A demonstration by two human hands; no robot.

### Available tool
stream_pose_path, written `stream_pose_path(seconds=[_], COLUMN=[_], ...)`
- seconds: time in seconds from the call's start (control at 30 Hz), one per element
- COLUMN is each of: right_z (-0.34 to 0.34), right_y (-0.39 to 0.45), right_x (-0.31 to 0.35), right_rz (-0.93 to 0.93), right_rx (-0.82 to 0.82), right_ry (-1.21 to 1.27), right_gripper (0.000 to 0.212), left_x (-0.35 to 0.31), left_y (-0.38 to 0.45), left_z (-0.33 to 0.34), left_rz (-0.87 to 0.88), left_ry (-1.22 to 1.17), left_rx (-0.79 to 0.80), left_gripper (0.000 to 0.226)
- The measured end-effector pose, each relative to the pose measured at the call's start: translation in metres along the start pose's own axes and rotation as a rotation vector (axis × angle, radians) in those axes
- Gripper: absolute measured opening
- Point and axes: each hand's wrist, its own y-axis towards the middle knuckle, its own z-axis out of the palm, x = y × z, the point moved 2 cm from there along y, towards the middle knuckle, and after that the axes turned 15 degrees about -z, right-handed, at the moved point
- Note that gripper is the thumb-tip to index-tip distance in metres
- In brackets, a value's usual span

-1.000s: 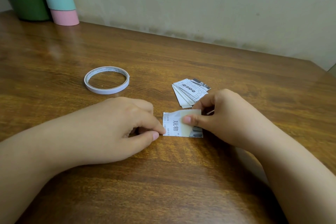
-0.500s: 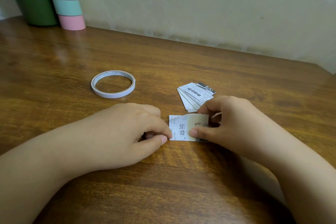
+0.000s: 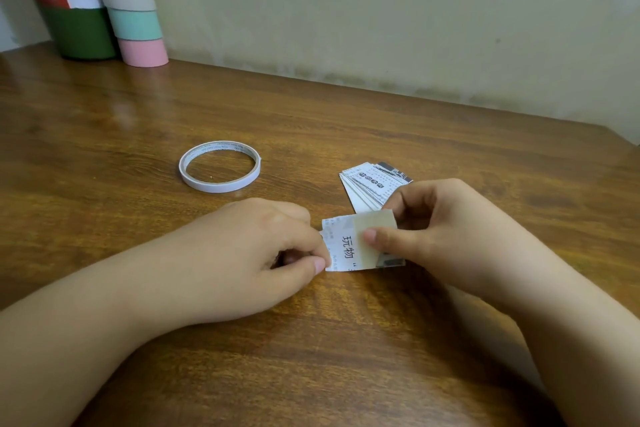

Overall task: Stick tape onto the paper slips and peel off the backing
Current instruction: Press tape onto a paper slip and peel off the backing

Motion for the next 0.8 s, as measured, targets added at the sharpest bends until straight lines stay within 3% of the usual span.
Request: stream_pose_path(seconds=[0.13,0.23,0.4,0.6,0.8], right_z=[-0.004,-0.007,-0.004,0.000,-0.001], right_y=[0.000,-0.001,-0.001,-0.002,-0.001], right_x=[0.000,0.002,0.009,0.011,0.010], right_rz=[-0.025,-0.056,-0.151,-0.174,-0.162], right_rx=[-0.089,-0.121,-0.120,-0.115,-0.233], right_ry=[0.156,0.349,0.537,0.528,0.499], right_gripper=[0.021,0.018,0.016,0.015,0.017], left_x=[-0.002,0.003,-0.002,-0.005,-0.003], left_y=[0.002,0.006,0.011,0.009,0.009], left_z=[-0.003,-0.006,-0.005,-0.008,-0.009], left_rz=[-0.133,-0.277,-0.330,-0.326,-0.334], left_ry=[-0.202,-0.400,-0.949,-1.067,-1.097], left_rx=[-0.101,-0.197,-0.062,-0.083,-0.087], left_gripper=[0.021,0.029,0.037,0.008,0.004])
